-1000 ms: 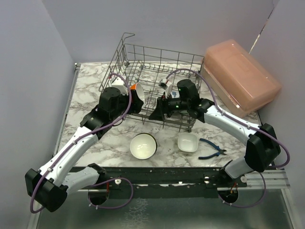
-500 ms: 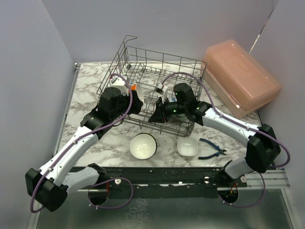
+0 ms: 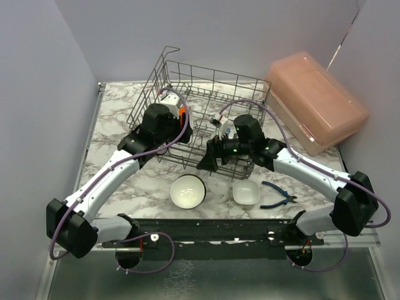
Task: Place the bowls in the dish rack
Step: Adjust the dish rack at the center of the board, then place the bowl in the dish rack.
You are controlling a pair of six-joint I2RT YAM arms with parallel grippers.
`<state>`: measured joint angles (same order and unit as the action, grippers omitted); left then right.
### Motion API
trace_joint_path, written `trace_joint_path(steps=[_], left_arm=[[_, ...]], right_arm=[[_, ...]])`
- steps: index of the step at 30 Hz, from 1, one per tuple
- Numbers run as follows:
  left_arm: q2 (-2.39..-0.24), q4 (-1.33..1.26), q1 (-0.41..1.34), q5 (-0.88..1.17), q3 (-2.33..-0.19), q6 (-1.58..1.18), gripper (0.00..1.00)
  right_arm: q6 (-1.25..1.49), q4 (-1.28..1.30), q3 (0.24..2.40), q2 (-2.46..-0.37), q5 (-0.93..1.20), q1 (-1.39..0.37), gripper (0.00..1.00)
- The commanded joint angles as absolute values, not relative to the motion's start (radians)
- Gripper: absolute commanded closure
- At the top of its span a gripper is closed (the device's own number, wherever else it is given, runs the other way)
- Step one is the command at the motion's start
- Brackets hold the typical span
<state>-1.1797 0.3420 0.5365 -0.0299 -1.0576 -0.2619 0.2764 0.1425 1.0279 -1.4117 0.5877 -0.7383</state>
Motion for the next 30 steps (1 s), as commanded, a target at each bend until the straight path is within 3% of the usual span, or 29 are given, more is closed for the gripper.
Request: trace_joint_path(steps=[1,11,21,30], left_arm=[[-1.264,0.323,0.531,0.013,-1.155,-0.182,1.0],[-1.409,0.325,0.531,0.068,-1.261,-0.142,1.0],[-1.496,0.358,0.531,0.085,-1.333,-0.078,1.0],[-1.582,0.47,0.547,0.064,-1.422,-0.007,1.0]], right_arm=[[0.332,0.121,1.005,-1.359,0.547,-0.742,0.13],[0.461,-0.043,0.875,-1.237,0.606,-0.64,0.04],[0.516,-0.118,0.785,-1.186,0.811,-0.402,0.04],[0.41,0.06,0.785,-1.09,0.871,-0.244,0.04]])
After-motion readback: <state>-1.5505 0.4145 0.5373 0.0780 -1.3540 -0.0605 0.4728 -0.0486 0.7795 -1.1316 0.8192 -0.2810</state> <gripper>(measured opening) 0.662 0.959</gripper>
